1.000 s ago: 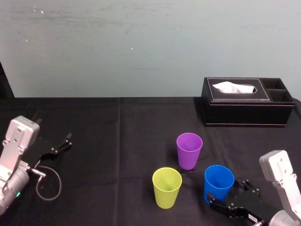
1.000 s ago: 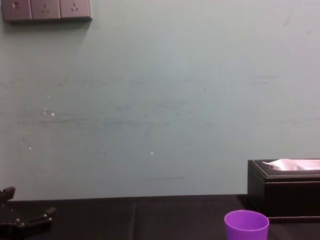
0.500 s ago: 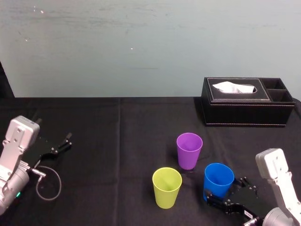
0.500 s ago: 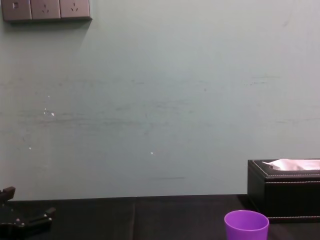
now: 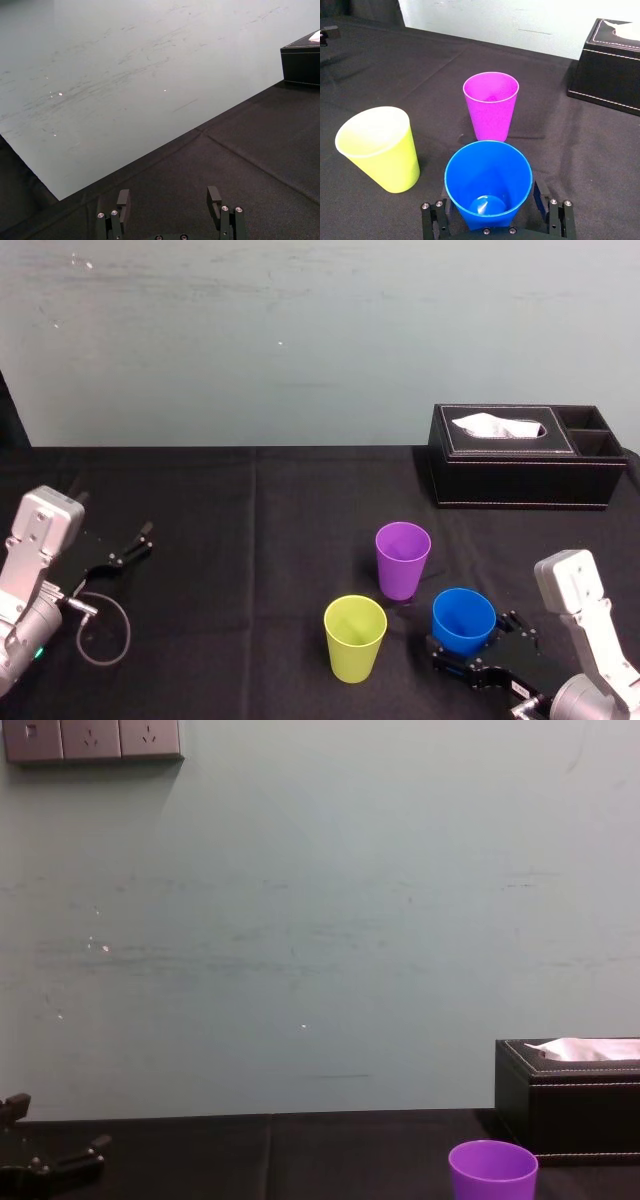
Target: Stack the three plastic cups sequentially using one hand.
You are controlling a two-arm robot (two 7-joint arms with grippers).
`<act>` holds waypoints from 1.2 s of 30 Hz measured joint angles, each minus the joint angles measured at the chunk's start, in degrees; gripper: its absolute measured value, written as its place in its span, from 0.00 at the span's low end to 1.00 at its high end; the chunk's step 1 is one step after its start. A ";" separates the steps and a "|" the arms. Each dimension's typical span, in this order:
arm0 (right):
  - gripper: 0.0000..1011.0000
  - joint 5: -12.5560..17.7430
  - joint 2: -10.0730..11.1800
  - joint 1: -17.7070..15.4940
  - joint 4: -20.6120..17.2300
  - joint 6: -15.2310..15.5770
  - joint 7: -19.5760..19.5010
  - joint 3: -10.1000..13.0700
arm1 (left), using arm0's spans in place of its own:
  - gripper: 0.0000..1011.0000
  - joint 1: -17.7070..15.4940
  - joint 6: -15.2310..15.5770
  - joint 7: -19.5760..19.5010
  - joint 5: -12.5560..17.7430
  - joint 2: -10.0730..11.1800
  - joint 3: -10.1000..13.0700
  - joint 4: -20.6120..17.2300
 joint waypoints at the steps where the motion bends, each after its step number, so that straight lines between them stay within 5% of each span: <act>1: 0.99 -0.17 -0.19 0.10 0.08 0.08 0.17 0.07 | 0.99 0.00 0.00 0.00 0.00 0.00 0.00 0.00; 36: 0.99 -2.33 -2.31 0.36 0.64 2.12 1.78 0.82 | 0.99 0.00 0.00 0.00 0.00 0.00 0.00 0.00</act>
